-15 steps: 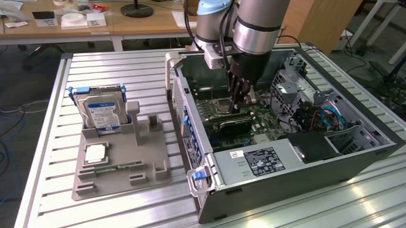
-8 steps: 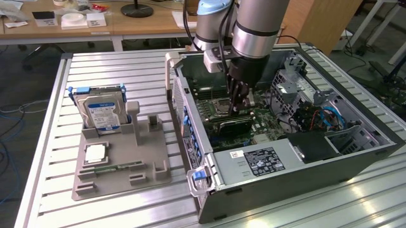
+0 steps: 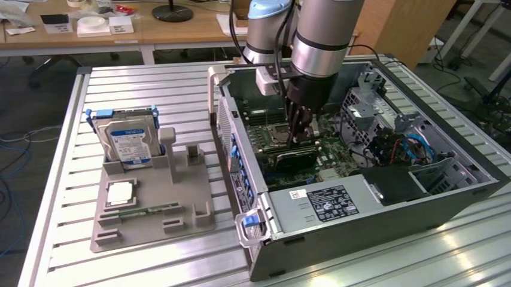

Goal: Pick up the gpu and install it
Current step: 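Press down on the gpu until it lock into place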

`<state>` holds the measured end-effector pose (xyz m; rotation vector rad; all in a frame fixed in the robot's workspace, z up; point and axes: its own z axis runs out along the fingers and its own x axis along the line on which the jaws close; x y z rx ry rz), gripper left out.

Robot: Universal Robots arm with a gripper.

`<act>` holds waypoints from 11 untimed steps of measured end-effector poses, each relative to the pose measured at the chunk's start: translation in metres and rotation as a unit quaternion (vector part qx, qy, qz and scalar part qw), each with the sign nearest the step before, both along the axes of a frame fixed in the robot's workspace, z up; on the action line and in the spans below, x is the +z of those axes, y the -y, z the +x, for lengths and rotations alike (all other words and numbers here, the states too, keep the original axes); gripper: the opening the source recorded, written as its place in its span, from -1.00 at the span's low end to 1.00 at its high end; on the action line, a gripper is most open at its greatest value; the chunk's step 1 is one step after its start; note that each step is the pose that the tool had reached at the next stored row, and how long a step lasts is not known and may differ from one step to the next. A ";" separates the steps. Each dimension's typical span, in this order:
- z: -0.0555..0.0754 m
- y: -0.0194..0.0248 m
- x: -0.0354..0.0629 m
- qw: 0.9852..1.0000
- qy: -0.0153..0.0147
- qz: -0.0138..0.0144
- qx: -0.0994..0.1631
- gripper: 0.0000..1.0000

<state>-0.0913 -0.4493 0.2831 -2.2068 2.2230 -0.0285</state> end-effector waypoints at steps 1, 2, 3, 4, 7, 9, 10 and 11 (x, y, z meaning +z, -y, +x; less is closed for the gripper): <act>0.000 0.0000 0.0000 1.000 0.000 0.000 0.000 -0.79; 0.000 0.0000 0.0000 1.000 0.000 0.000 0.000 -0.79; 0.000 0.0000 0.0000 1.000 0.000 0.000 0.000 -0.79; 0.000 0.0000 0.0000 1.000 0.000 0.000 0.000 -0.79; 0.000 0.0000 -0.0009 1.000 0.000 0.000 0.000 -0.79; 0.000 0.0000 -0.0009 1.000 0.000 0.000 0.000 -0.79; 0.000 0.0000 -0.0009 1.000 0.000 0.000 0.000 -0.79; 0.000 0.0000 -0.0009 1.000 0.000 0.000 0.000 -0.79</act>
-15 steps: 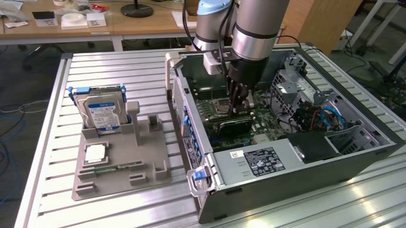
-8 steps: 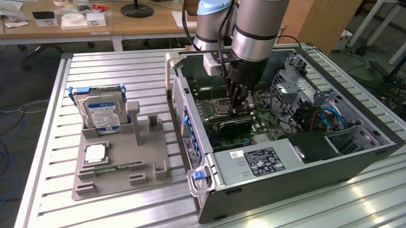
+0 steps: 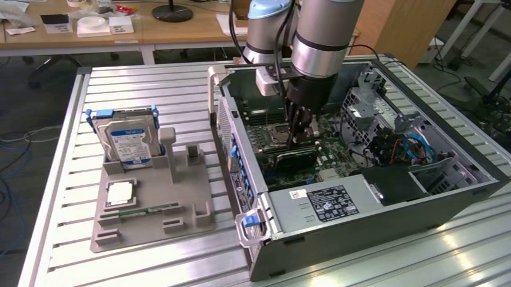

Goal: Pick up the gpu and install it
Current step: 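Press down on the gpu until it lock into place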

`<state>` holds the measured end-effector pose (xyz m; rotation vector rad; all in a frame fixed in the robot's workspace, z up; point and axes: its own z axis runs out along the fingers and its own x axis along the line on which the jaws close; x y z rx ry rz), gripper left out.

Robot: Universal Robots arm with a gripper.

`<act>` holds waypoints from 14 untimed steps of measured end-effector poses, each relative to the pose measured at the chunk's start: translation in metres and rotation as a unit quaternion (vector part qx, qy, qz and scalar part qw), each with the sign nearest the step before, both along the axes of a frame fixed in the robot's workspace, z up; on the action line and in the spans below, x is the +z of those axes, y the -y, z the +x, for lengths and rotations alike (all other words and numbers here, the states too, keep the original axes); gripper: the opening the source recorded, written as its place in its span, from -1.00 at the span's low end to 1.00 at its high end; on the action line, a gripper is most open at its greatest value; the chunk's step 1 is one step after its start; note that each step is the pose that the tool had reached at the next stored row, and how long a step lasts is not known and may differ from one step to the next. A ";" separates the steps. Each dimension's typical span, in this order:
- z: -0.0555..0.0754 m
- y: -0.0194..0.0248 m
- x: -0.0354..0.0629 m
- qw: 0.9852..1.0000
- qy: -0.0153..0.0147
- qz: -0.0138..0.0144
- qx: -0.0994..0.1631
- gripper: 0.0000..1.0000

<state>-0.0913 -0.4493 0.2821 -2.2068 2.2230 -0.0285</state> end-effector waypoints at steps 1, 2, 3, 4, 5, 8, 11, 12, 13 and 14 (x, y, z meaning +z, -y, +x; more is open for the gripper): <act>0.000 0.0000 -0.0008 1.000 0.000 0.000 0.000 -0.79; 0.000 0.0000 -0.0020 1.000 0.000 0.000 0.000 -0.79; 0.000 0.0000 -0.0030 1.000 0.000 0.000 0.000 -0.79; 0.000 0.0000 -0.0032 1.000 0.000 0.000 0.000 -0.79; 0.000 0.0000 -0.0032 1.000 0.000 0.000 0.000 -0.79; 0.000 0.0000 -0.0034 1.000 0.000 0.000 0.000 -0.79; 0.000 0.0000 -0.0036 1.000 0.000 0.000 0.000 -0.79; 0.000 -0.0001 -0.0043 1.000 0.000 0.000 0.000 -0.79; 0.000 -0.0001 -0.0050 1.000 0.000 0.000 0.000 -0.79; 0.000 0.0000 -0.0051 1.000 0.000 0.000 0.000 -0.79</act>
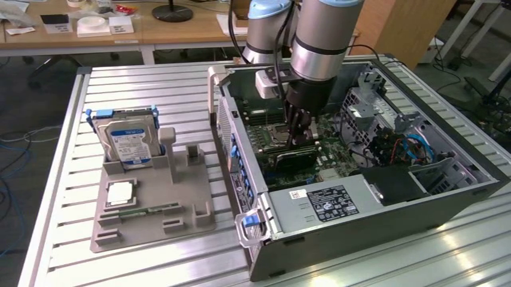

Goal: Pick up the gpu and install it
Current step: 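Press down on the gpu until it lock into place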

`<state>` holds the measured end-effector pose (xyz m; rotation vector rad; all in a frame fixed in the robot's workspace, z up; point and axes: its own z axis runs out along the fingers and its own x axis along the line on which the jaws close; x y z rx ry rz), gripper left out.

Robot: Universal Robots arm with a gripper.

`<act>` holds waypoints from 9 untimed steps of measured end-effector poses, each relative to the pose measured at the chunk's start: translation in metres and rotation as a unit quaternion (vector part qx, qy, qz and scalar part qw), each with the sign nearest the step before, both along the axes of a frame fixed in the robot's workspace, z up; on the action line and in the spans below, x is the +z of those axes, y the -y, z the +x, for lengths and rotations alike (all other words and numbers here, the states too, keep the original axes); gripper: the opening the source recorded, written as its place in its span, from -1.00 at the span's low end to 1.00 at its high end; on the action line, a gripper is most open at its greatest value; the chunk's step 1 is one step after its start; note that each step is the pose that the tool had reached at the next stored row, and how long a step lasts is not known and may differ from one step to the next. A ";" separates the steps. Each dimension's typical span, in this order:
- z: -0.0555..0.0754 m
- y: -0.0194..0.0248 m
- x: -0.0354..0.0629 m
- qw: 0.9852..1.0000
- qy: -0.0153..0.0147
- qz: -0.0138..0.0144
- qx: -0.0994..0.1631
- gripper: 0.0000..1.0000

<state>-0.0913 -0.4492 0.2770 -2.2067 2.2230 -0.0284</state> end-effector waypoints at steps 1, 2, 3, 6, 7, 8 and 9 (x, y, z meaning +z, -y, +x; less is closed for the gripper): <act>0.000 0.0000 0.0000 1.000 0.000 0.000 0.000 -0.79; 0.000 0.0000 0.0000 1.000 0.000 0.000 0.000 -0.79; 0.000 0.0000 0.0000 1.000 0.000 0.000 0.000 -0.79; 0.000 0.0000 -0.0015 1.000 0.000 0.000 0.000 -0.79; 0.000 0.0000 -0.0014 1.000 0.000 0.000 0.000 -0.79; 0.000 0.0000 -0.0014 1.000 0.000 0.000 0.000 -0.79; 0.000 0.0000 -0.0014 1.000 0.000 0.000 0.000 -0.79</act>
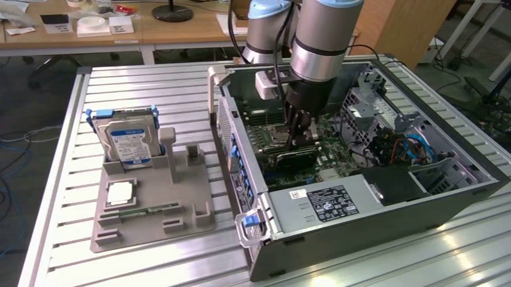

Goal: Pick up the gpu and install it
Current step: 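Press down on the gpu until it lock into place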

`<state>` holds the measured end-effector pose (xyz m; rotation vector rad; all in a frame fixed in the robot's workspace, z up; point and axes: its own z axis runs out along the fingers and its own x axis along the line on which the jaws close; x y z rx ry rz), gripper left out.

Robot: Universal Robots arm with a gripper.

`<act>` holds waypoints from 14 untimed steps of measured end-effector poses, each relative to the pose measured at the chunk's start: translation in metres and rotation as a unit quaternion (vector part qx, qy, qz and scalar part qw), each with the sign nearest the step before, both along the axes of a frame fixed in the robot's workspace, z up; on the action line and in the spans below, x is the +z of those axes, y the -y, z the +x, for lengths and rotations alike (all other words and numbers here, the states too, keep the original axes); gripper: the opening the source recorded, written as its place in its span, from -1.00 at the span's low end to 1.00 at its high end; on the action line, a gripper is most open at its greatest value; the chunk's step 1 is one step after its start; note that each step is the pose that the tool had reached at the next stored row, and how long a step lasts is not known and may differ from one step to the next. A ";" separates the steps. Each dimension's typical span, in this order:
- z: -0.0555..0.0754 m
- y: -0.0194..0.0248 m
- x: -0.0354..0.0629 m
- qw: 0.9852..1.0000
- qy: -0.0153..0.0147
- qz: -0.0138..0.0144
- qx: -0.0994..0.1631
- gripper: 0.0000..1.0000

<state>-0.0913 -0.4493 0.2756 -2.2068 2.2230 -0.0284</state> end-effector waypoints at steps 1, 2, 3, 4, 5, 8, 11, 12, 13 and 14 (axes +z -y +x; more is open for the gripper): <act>0.000 0.0000 0.0000 1.000 0.000 0.000 0.000 -0.79; 0.000 0.0000 0.0000 1.000 0.000 0.000 0.000 -0.79; 0.000 0.0000 -0.0001 1.000 0.000 0.000 0.000 -0.79; 0.000 0.0000 -0.0003 1.000 0.000 0.000 0.000 -0.79; 0.000 -0.0001 -0.0011 1.000 0.000 0.000 0.000 -0.79; 0.000 0.0000 -0.0015 1.000 0.000 0.000 0.000 -0.79; 0.000 0.0000 -0.0016 1.000 0.000 0.000 0.000 -0.79; 0.000 0.0000 -0.0017 1.000 0.000 0.000 0.000 -0.79; 0.000 0.0000 -0.0017 1.000 0.000 0.000 0.000 -0.79; 0.000 0.0000 -0.0019 1.000 0.000 0.000 0.000 -0.79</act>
